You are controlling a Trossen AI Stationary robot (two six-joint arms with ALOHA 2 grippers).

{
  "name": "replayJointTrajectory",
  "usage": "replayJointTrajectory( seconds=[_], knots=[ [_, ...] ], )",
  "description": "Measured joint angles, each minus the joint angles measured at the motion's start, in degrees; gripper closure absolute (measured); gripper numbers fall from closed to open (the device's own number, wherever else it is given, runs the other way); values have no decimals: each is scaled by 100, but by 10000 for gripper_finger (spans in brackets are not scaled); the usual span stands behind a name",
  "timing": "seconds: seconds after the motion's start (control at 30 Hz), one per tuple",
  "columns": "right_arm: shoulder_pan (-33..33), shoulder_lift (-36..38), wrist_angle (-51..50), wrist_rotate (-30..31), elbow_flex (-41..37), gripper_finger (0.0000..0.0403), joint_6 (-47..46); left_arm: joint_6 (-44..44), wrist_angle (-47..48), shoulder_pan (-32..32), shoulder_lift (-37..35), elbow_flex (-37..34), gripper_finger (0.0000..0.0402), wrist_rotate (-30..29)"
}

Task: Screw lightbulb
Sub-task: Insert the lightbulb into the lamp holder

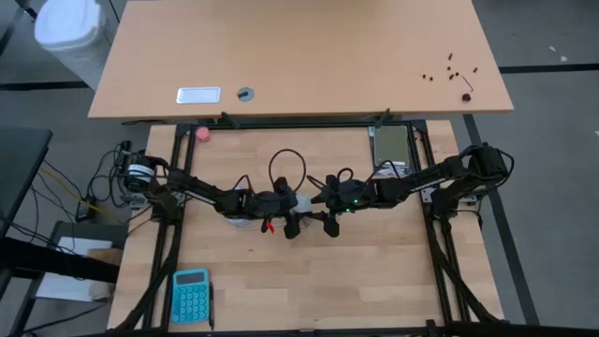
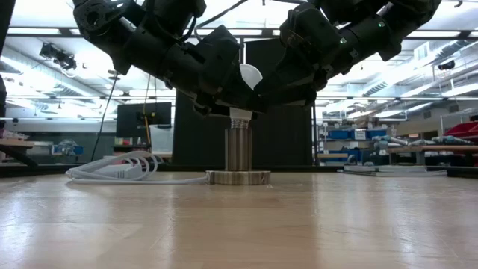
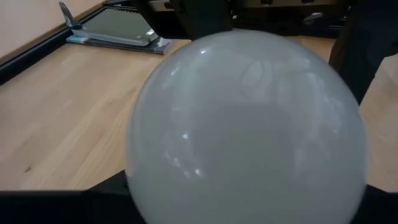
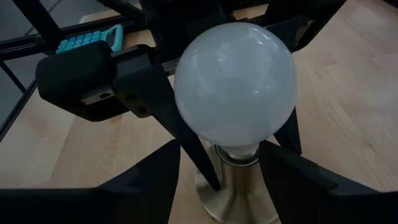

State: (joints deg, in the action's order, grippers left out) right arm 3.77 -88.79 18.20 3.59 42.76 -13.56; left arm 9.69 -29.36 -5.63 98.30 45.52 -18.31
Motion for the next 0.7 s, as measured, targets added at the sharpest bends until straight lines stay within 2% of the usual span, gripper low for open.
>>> replayJointTrajectory(
  seconds=[0.4,0.7],
  knots=[
    [2,4,-33,-35,0,173,0,123,420,0,0,0,152,-33],
    [2,5,-120,-35,0,173,13,-61,420,-32,-13,0,79,-50]
  ],
)
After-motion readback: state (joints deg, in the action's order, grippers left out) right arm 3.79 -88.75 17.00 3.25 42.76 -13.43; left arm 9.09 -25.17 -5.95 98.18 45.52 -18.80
